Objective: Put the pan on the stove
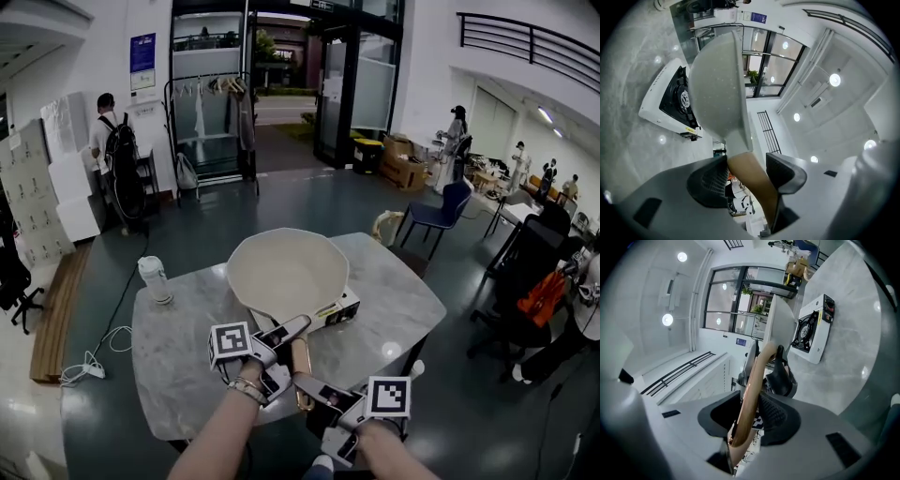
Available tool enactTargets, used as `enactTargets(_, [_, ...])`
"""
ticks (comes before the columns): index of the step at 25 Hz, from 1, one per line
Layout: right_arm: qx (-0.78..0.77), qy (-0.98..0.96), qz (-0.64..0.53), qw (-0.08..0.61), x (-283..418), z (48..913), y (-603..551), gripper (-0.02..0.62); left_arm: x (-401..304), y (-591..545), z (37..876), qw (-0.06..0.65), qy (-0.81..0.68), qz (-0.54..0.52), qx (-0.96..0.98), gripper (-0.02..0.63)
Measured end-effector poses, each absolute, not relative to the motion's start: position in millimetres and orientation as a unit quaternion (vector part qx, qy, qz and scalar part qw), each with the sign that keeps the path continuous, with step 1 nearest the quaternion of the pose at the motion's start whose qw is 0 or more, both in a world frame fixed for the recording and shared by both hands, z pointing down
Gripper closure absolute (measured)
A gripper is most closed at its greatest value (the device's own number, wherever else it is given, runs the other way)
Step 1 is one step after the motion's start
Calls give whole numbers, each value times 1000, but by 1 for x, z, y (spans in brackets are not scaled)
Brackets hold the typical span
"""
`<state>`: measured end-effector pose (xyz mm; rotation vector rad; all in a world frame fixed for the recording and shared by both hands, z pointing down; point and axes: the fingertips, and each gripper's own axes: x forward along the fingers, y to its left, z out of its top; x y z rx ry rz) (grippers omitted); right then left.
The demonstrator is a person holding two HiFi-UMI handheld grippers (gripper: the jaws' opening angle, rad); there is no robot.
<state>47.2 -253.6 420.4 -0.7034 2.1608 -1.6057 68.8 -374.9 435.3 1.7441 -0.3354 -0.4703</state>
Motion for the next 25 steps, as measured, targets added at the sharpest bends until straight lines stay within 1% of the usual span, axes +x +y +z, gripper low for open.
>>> enactTargets(4, [-229, 768, -578, 155, 68, 429, -284, 459, 80, -405, 448, 612, -169, -221, 740, 356])
enactTargets(7, [-208, 771, -584, 147, 80, 435, -304, 458, 85, -427, 457, 598, -191, -219, 747, 356])
enactTargets(14, [-172, 775, -595, 127, 92, 451, -338, 457, 90, -460, 472, 596, -216, -240, 736, 356])
enactTargets(19, [-160, 760, -617, 131, 95, 461, -348, 457, 90, -471, 490, 603, -238, -226, 727, 356])
enactTargets(25, [-163, 761, -613, 136, 98, 471, -357, 457, 93, -477, 500, 607, -234, -212, 729, 356])
